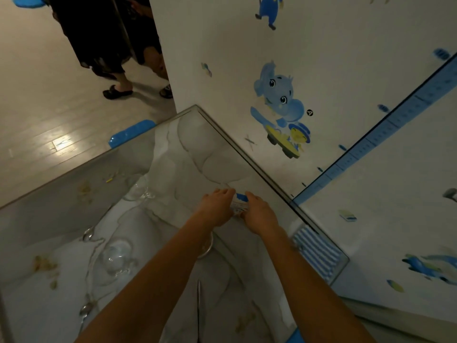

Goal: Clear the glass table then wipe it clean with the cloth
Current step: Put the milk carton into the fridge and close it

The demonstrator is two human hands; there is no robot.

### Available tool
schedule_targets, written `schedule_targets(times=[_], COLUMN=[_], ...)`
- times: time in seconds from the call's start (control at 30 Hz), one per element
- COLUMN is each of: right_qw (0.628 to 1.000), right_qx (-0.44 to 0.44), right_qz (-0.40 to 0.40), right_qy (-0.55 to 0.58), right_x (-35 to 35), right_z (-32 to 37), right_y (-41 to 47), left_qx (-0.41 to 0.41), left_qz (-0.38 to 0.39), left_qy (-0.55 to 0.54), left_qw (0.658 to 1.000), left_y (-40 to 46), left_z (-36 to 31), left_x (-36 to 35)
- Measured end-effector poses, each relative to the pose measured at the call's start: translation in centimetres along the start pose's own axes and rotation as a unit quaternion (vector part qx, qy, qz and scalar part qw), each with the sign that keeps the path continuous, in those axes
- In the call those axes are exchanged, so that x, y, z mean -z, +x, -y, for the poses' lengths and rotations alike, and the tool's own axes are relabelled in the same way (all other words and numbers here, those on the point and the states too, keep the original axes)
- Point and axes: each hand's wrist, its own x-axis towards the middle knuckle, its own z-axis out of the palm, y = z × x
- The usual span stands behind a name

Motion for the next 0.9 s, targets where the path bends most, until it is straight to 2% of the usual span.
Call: schedule_targets(times=[0.17,0.4,0.63,0.9], right_qw=[1.000,0.998,0.994,0.991], right_qx=[0.003,0.029,0.038,0.033], right_qz=[-0.023,-0.058,-0.092,-0.119], right_qy=[0.008,0.011,0.036,0.046], right_x=[-0.3,0.3,5.6,11.6], right_z=[-0.4,-1.0,-1.9,-4.1], right_y=[1.4,-0.7,-7.3,-18.8], left_qx=[0.020,0.008,-0.051,-0.110], left_qz=[-0.006,-0.038,-0.043,-0.035], left_qy=[-0.008,-0.098,-0.137,-0.102], left_qw=[1.000,0.994,0.988,0.988], left_y=[0.9,-0.2,-3.9,-11.6], left_z=[-0.1,-0.3,-4.9,-12.6], left_x=[-0.5,0.1,3.5,6.6])
